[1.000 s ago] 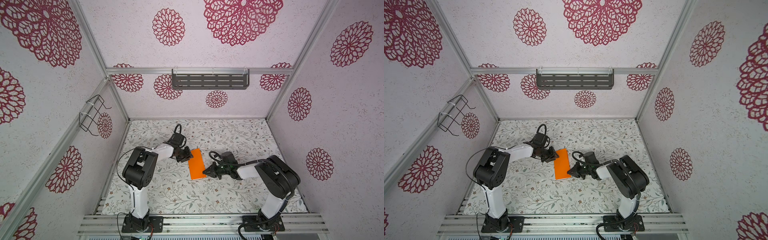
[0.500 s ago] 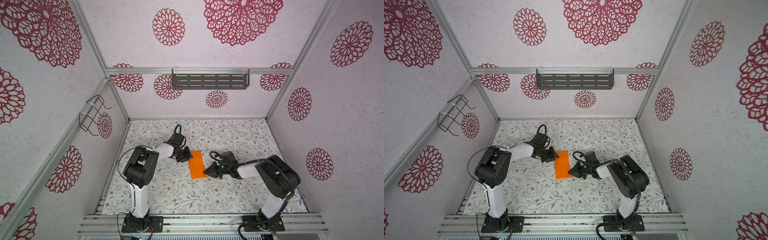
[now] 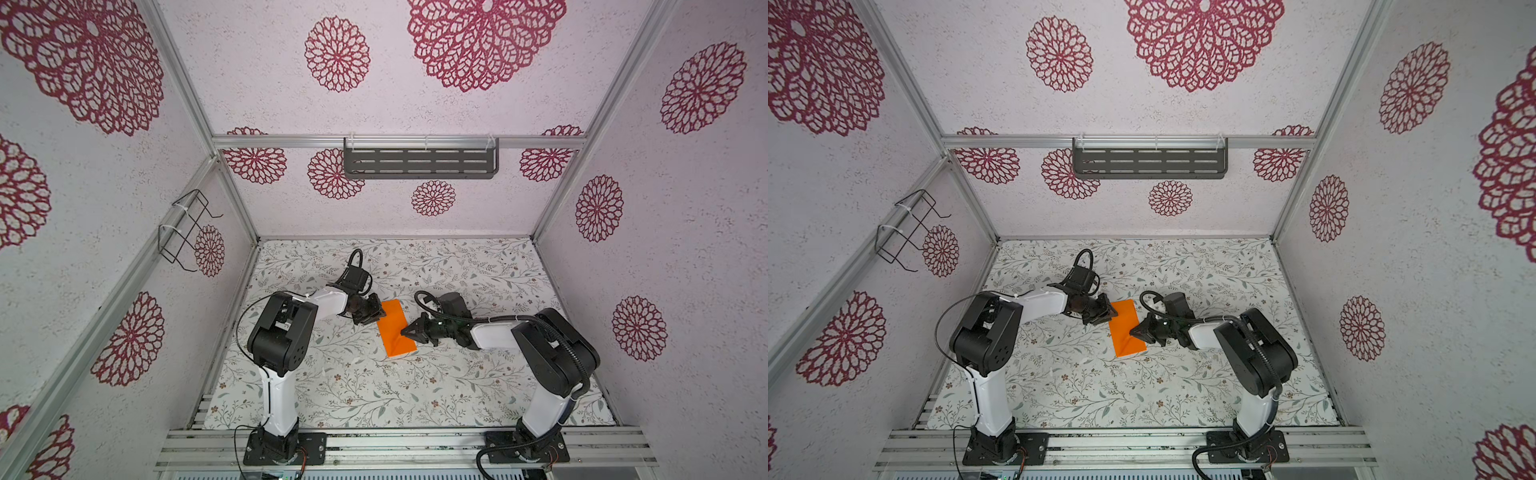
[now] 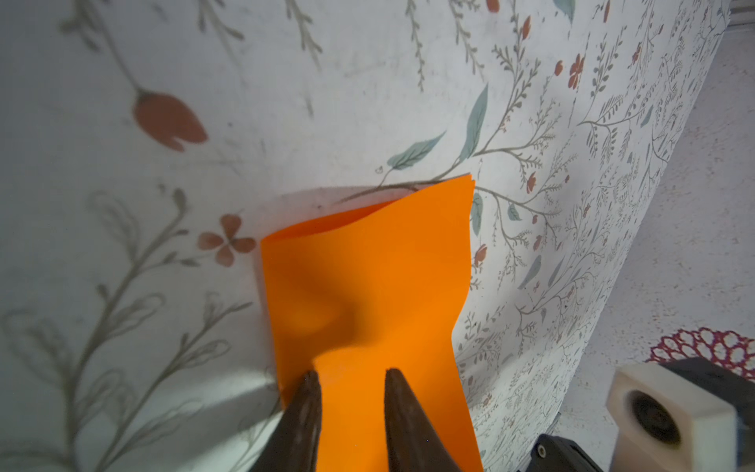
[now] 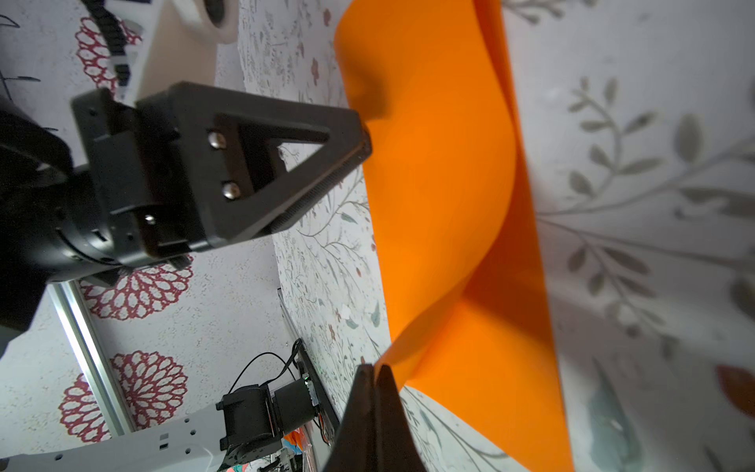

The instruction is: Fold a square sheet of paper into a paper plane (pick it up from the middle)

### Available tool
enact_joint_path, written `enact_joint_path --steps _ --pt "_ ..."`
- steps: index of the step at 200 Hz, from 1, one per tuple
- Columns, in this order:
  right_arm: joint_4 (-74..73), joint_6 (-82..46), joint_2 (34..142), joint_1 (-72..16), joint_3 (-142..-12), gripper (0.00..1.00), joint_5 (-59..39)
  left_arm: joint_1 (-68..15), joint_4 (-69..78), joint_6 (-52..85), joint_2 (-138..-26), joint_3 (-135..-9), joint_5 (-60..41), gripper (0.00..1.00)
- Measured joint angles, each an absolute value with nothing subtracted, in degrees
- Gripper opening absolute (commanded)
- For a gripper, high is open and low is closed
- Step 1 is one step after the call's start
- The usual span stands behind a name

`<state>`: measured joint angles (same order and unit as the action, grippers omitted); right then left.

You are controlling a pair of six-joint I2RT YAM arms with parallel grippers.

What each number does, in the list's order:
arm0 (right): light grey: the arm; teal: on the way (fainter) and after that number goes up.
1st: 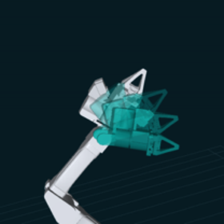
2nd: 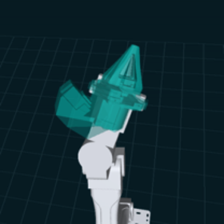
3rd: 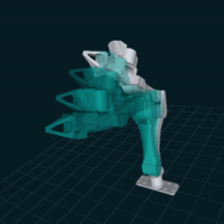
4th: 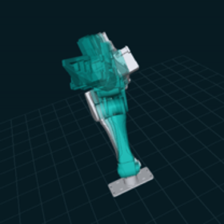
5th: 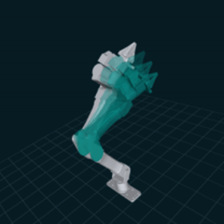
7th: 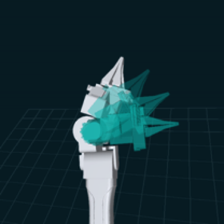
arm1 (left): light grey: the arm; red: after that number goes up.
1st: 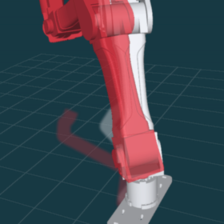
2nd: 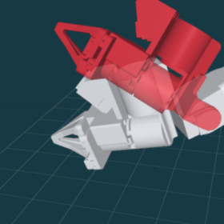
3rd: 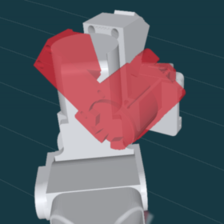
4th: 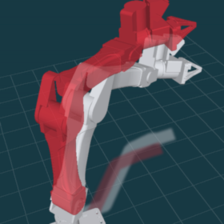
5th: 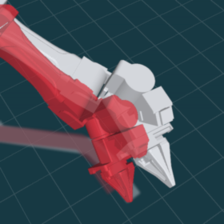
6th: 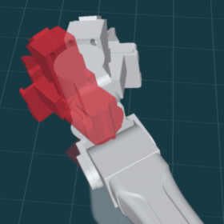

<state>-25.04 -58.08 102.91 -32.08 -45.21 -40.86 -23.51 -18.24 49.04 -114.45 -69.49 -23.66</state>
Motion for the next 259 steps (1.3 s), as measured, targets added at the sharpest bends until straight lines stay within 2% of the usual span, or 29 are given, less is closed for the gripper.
enact_joint_path --steps 141,259 --pt "-23.2 -55.2 112.0 -34.0 -54.1 0.0 -41.0 -23.6 -18.3 49.0 -114.5 -69.5 -23.4 0.31" --pt "-22.8 -54.9 114.3 -34.0 -54.6 0.0 -40.7 -23.6 -18.3 49.0 -114.5 -69.5 -23.4 0.31"
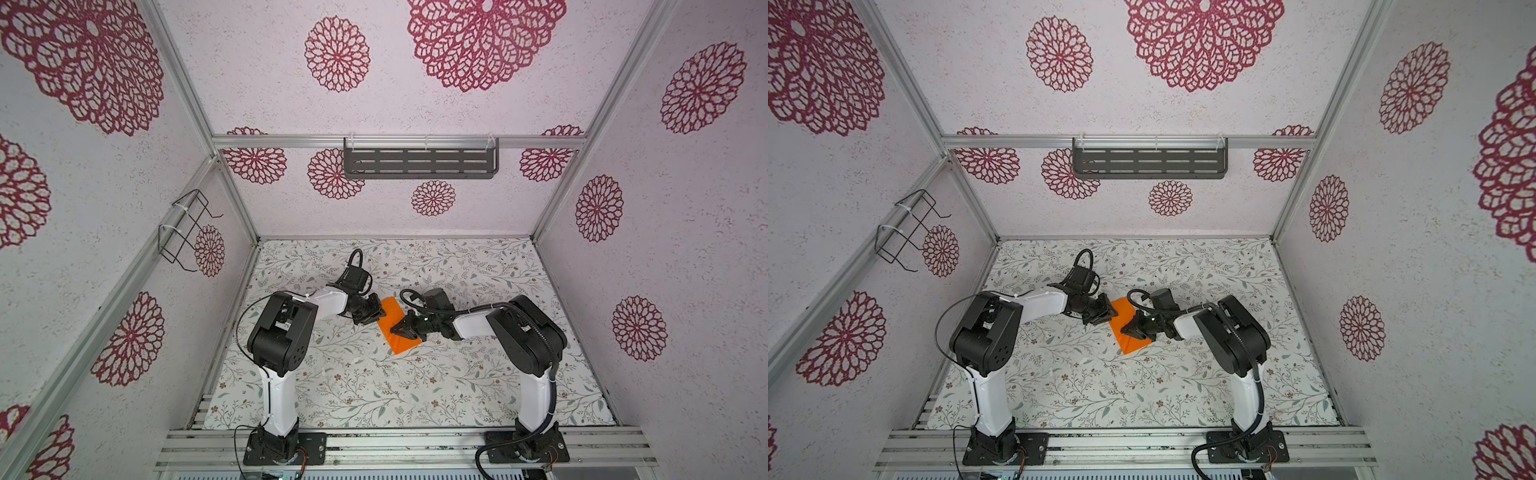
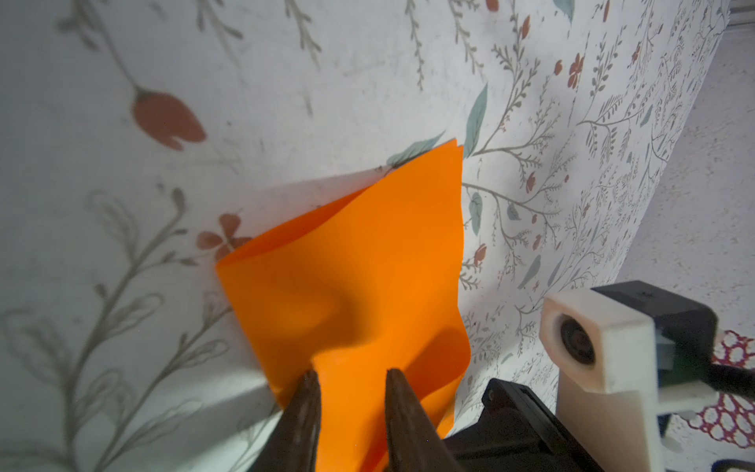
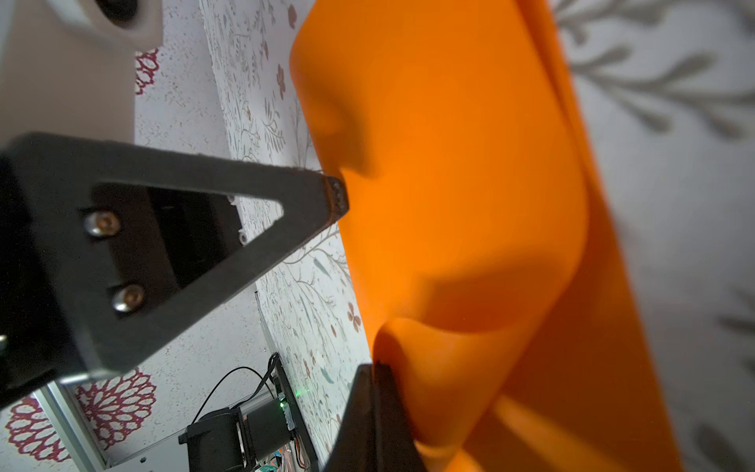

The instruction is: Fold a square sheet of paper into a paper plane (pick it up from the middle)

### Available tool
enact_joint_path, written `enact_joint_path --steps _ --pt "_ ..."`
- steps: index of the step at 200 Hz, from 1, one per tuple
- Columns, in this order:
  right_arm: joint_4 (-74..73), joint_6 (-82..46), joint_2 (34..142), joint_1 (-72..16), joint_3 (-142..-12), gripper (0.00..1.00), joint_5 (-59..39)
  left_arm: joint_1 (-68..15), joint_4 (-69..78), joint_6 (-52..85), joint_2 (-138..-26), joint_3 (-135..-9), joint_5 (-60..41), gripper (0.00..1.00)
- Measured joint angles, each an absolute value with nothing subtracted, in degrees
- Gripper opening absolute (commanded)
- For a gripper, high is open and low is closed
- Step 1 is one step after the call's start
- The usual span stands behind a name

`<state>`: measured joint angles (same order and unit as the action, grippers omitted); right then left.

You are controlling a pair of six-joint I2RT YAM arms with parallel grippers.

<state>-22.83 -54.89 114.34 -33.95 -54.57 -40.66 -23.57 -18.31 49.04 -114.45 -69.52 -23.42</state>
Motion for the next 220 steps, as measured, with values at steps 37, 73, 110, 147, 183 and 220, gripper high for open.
enact_joint_path --steps 37,73,110,147,183,220 --pt "-22.9 -54.9 115.2 -34.0 -55.0 0.0 -40.7 -23.6 -18.4 49.1 -114.5 -69.6 -23.4 0.31" --pt "-23.1 -54.9 115.6 -34.0 -55.4 0.0 -40.7 -23.6 -18.7 49.0 -114.7 -69.9 -23.4 0.31" --pt "-23.2 -54.9 115.8 -34.0 -55.4 0.0 -40.7 -23.6 -18.7 49.0 -114.7 -69.9 -23.4 0.31" --pt "-23.2 -54.9 115.8 -34.0 -55.4 0.0 -40.7 -23.6 -18.7 49.1 -114.7 -69.9 -23.4 0.31" --pt "-23.3 -54.9 116.0 -34.0 -55.4 0.0 -40.7 -23.6 -18.7 49.0 -114.7 -69.9 -23.4 0.31" --pt "-23.3 -54.9 116.3 -34.0 -55.7 0.0 -40.8 -23.6 -18.8 49.1 -114.7 -69.9 -23.4 0.31"
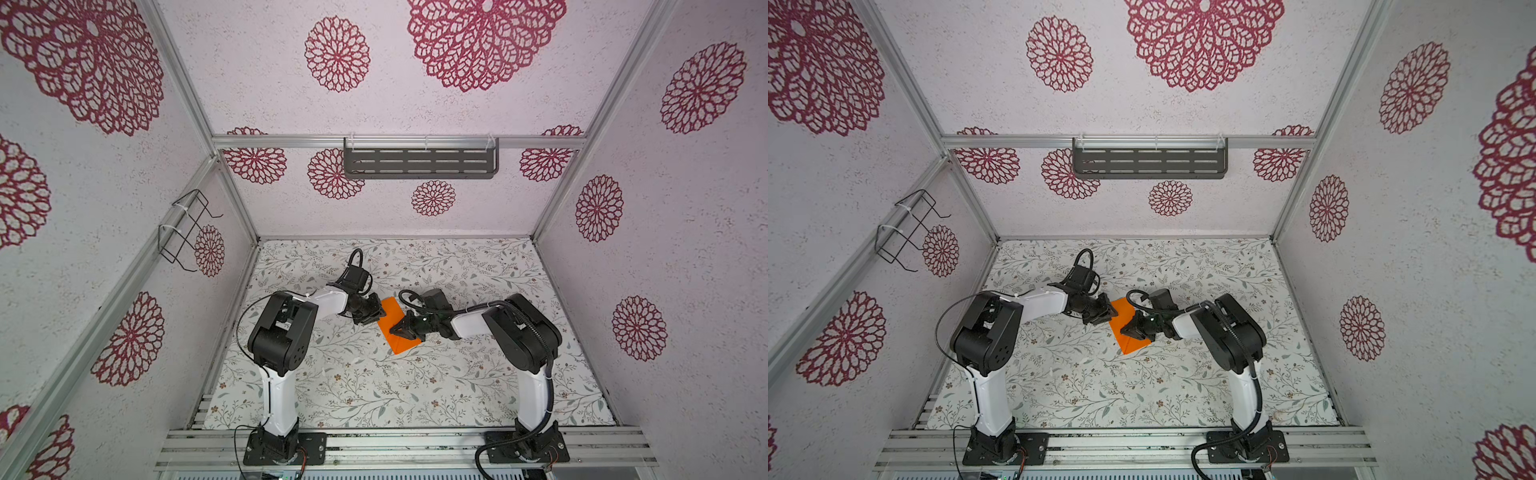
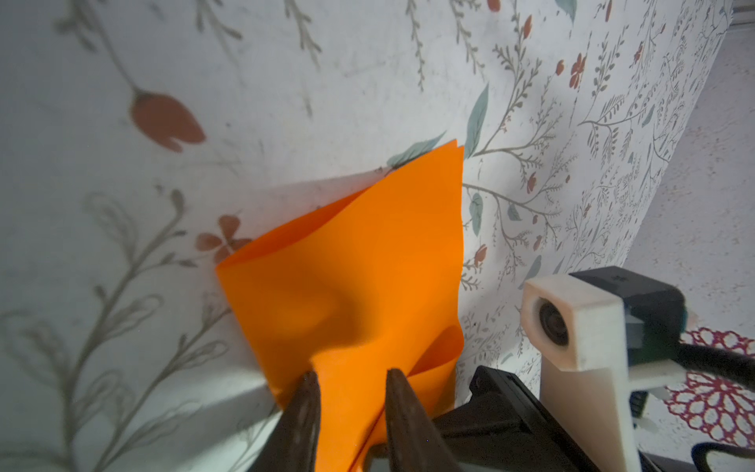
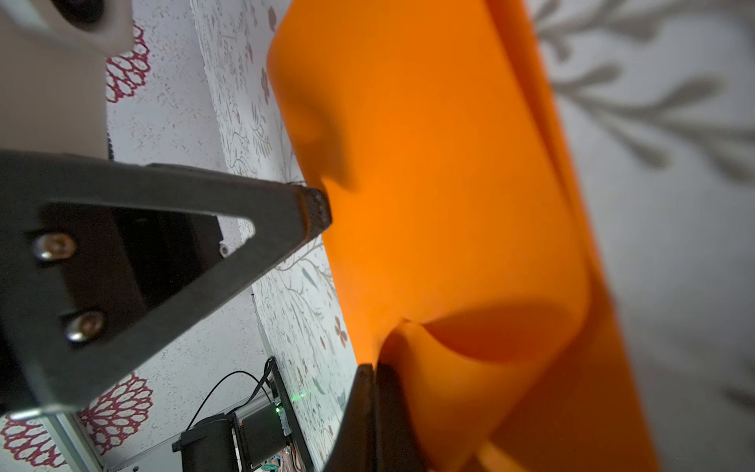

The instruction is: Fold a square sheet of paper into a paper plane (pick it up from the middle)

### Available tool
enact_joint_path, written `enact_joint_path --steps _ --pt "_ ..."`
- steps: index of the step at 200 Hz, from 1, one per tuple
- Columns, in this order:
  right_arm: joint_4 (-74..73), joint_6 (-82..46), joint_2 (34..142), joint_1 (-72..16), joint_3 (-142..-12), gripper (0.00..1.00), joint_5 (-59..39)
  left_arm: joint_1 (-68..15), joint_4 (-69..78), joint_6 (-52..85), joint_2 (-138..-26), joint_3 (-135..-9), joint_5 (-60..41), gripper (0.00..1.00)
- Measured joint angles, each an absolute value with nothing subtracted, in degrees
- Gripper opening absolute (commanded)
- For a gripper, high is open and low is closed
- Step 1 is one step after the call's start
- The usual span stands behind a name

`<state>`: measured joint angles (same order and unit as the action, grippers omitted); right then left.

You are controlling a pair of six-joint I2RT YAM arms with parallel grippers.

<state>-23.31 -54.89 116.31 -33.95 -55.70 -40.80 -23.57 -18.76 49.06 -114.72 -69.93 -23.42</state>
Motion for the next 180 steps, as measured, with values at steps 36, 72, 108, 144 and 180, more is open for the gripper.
enact_joint_path --steps 36,72,108,144,180 --pt "-23.3 -54.9 116.4 -34.0 -55.7 0.1 -40.8 -23.6 -19.0 49.1 -114.7 -70.1 -23.4 0.32" --pt "-23.5 -54.1 116.4 -34.0 -56.2 0.24 -41.1 -23.5 -20.5 49.1 -114.6 -70.9 -23.2 0.33" --pt "-23.7 -53.6 116.3 -34.0 -56.5 0.31 -41.8 -22.9 -21.8 49.3 -111.2 -70.8 -22.3 0.34" --pt "-23.8 -53.5 116.2 -34.0 -56.6 0.36 -42.1 -22.2 -21.2 49.8 -106.7 -68.9 -21.6 0.34" --pt "-23.5 -52.9 116.1 -34.1 -56.7 0.29 -41.9 -22.2 -20.3 50.7 -105.4 -66.0 -21.8 0.29"
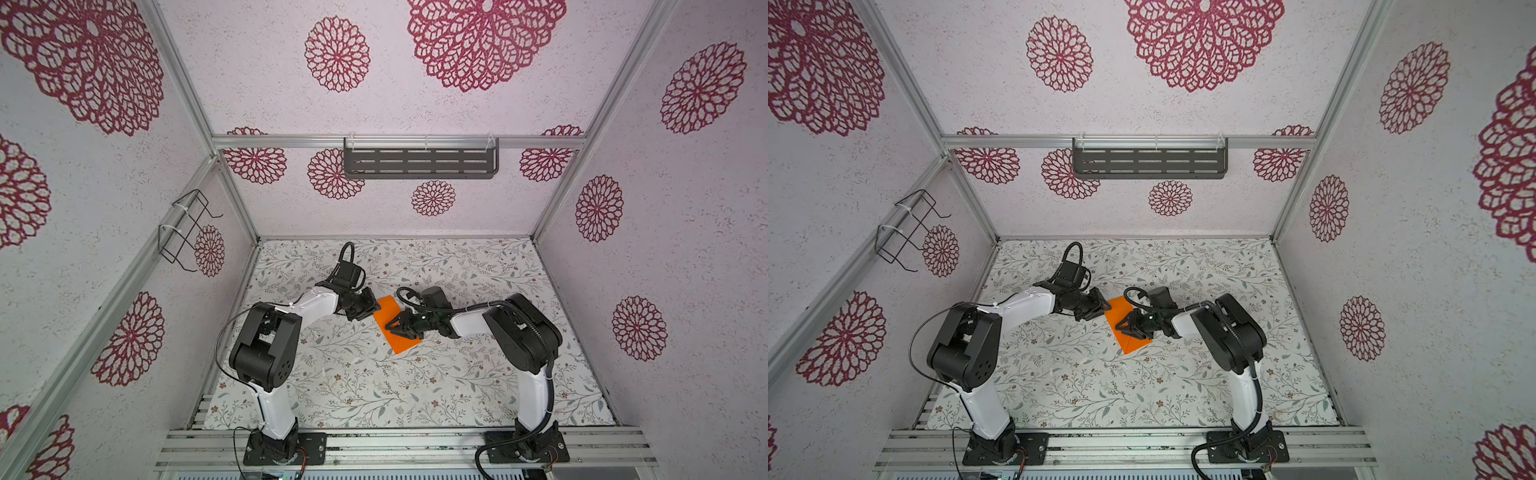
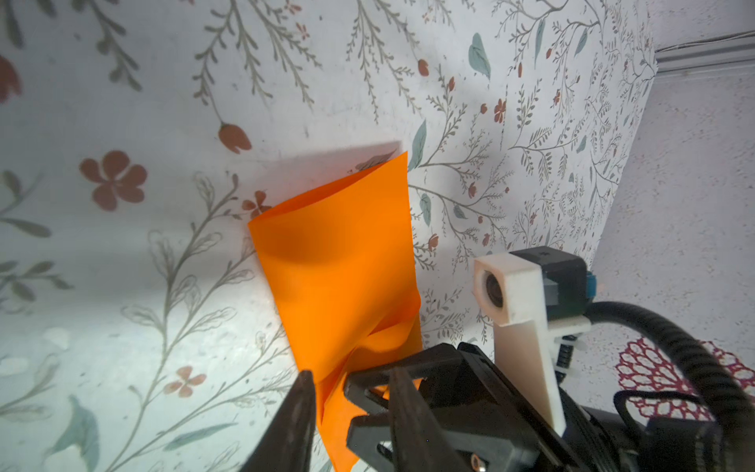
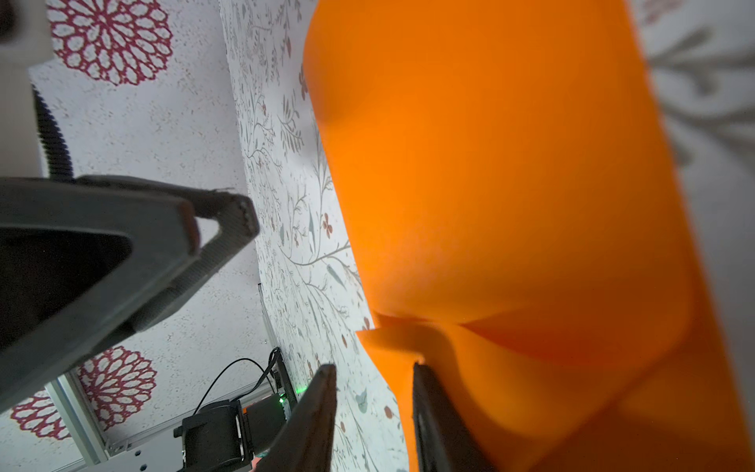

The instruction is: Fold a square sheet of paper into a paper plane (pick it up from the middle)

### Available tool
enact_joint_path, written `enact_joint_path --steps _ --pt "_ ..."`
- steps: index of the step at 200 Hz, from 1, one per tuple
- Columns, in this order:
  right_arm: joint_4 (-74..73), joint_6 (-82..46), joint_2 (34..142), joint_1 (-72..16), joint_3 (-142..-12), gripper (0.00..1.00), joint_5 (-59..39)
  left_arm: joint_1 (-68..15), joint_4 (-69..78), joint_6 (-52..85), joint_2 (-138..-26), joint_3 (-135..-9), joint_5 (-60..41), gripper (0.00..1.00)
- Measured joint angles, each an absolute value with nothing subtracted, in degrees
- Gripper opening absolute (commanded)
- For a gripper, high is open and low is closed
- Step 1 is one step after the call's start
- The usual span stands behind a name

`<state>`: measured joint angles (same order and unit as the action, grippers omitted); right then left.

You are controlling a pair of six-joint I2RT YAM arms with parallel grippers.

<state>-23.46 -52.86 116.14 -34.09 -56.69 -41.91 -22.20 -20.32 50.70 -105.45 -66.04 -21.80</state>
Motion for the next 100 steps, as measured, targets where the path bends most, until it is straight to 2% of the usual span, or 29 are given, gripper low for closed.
enact_joint_path --steps 22,32,61,100 --pt "-22.0 -51.8 116.1 -34.1 -56.8 0.11 -40.8 -22.5 -20.0 51.2 -105.4 -64.8 -22.2 0.21" --pt "-20.8 -51.8 116.1 -34.1 -56.8 0.07 -40.2 -22.8 -19.9 51.2 -105.4 -64.5 -22.3 0.17" --pt "-19.2 -50.9 116.1 -34.1 -57.2 0.01 -40.1 -24.5 -19.1 51.6 -105.4 -64.2 -23.2 0.08" --pt "-17.7 -50.5 116.1 -34.1 -57.9 0.0 -39.9 -26.5 -19.0 51.5 -105.4 -64.1 -24.0 0.01"
